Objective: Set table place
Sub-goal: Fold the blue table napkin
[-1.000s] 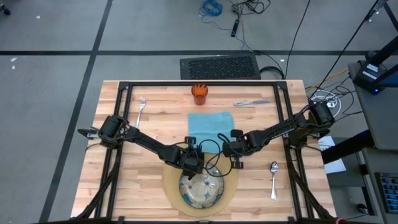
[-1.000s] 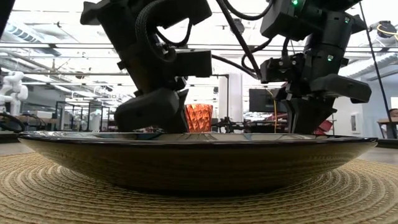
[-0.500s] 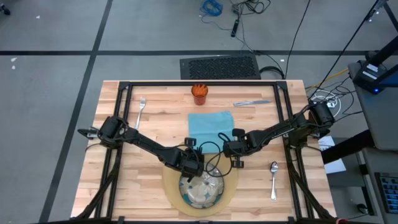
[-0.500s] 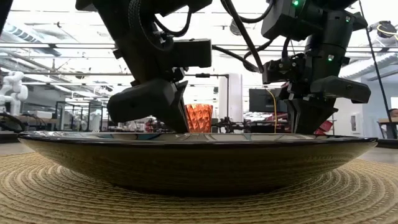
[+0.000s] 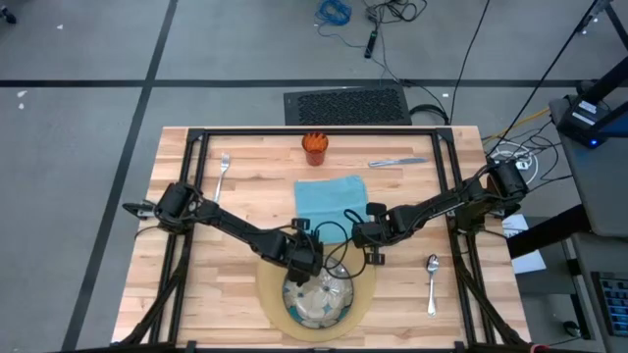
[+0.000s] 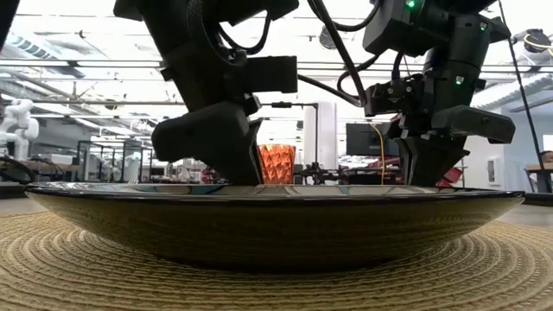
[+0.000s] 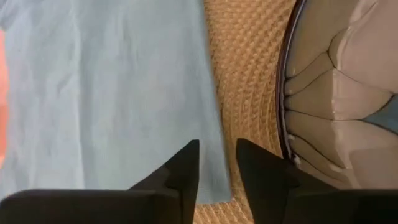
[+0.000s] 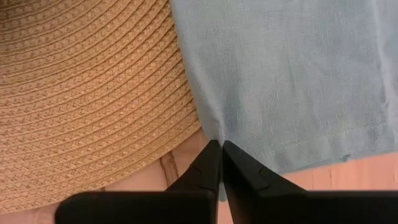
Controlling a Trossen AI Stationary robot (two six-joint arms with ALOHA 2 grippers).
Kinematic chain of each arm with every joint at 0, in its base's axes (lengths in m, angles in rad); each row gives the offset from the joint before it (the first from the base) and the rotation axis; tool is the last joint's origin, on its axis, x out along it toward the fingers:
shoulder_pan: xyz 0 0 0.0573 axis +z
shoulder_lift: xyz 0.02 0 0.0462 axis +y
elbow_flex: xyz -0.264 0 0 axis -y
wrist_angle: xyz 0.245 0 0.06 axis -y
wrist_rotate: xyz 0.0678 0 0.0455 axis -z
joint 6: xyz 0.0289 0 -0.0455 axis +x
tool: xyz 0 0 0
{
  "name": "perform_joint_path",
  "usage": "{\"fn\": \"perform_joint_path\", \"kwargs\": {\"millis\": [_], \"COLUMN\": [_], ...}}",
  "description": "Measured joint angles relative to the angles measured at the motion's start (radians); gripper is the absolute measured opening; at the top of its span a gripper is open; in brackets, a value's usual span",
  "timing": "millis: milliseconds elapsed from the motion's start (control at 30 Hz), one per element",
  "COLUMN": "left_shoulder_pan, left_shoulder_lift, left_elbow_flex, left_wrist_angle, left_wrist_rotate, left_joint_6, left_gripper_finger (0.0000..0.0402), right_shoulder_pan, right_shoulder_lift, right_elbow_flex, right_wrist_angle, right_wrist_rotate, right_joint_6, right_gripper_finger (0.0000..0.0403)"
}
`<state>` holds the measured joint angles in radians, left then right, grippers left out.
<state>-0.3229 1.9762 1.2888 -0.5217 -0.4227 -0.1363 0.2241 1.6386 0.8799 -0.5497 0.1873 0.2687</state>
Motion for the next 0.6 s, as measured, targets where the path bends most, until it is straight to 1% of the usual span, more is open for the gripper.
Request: {"fn": "perform_joint_path", "kwargs": {"millis": [133,600], "left_shoulder_pan": [-0.001,0.012], "left_shoulder_lift": [0.000,0.000], "left_elbow_flex": [-0.002,-0.017], "left_wrist_angle": [-0.002,-0.043], "left_wrist_rotate": [0.000,0.005], "left_joint_6": [-0.060,-0.068], "left_gripper_finger": [0.0113,0.0115], "right_shoulder_pan": [0.000,-0.009], "right_shoulder_lift": [0.000,0.000], "right_elbow_flex": [0.000,0.000], "right_wrist_angle": [-0.001,-0.001], "right_wrist_rotate": [0.000,-0.001], "right_joint_6": [-0.008,-0.019], "right_gripper_finger": [0.0000,0.0000]}}
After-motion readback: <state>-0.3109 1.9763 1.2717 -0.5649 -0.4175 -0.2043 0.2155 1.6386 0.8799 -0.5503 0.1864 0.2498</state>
